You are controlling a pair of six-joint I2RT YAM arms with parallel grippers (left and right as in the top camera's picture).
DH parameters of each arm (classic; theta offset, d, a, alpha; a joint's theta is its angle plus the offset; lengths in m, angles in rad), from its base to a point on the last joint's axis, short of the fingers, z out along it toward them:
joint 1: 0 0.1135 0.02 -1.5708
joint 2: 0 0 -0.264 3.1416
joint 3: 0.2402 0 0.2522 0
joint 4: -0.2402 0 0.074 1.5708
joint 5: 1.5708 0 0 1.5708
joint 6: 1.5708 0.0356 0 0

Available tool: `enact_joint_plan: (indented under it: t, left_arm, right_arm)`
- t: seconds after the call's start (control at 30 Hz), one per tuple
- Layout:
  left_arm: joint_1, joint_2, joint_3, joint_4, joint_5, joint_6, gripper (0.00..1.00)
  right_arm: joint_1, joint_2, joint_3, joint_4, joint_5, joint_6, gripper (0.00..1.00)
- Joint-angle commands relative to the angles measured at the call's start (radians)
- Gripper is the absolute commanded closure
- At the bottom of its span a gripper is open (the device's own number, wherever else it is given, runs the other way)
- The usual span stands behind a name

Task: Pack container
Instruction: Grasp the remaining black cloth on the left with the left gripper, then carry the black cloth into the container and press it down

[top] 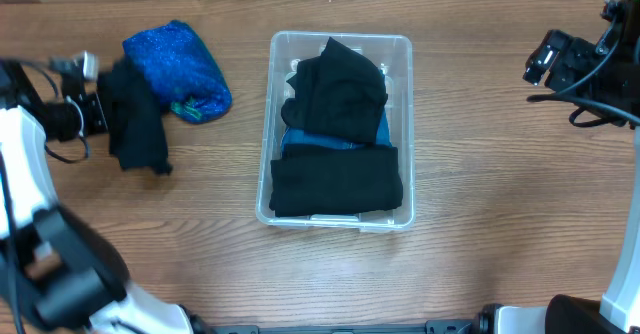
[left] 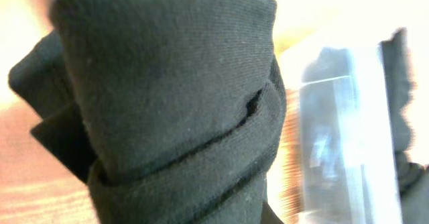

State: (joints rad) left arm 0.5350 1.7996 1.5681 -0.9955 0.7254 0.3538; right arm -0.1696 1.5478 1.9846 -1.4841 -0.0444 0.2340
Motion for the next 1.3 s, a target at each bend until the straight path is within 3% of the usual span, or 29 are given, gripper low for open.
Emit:
enact_joint_plan:
  t: [0.0, 0.27, 0.4, 0.53, 0.73, 0.83, 0.9, 1.07, 1.27]
  left_arm:
    - [-0.126, -0.206, 0.037, -0.002, -0.013, -0.067, 0.96]
    - [-0.511, -0.334, 0.122, -0.004, -0.268, -0.123, 0.96]
    - [-0.761, -0.299, 0.123, 0.006, -0.439, -0.020, 0.96]
    - [-0.892, -0.230, 0.123, 0.040, -0.477, 0.020, 0.96]
    - [-0.949, -0.111, 0.123, 0.115, -0.466, -0.122, 0.96]
    - [-0.949, -0.061, 0.123, 0.170, -0.438, -0.123, 0.96]
    - [-0.949, -0.038, 0.123, 0.190, -0.423, -0.062, 0.96]
    - [-0.961, -0.012, 0.123, 0.188, -0.444, 0.226, 0.96]
    - [-0.995, -0.011, 0.123, 0.136, -0.511, 0.384, 0.96]
  right_arm:
    - [-0.001, 0.003, -0.002, 0.004, 0.010, -0.006, 0.00]
    - [-0.001, 0.003, -0.002, -0.006, 0.010, -0.006, 0.00]
    - [-0.001, 0.003, -0.002, -0.011, 0.010, -0.005, 0.00]
    - [-0.001, 0.003, -0.002, -0.011, 0.010, -0.005, 0.00]
    - [-0.001, 0.003, -0.002, -0.011, 0.010, -0.005, 0.00]
    - [-0.001, 0.003, -0.002, -0.011, 0.010, -0.005, 0.00]
    - [-0.001, 0.003, -0.002, -0.011, 0.010, -0.005, 0.00]
    - [-0.001, 0.003, -0.002, -0.013, 0.010, -0.005, 0.00]
    - [-0.001, 0.003, -0.002, -0.014, 0.010, -0.005, 0.00]
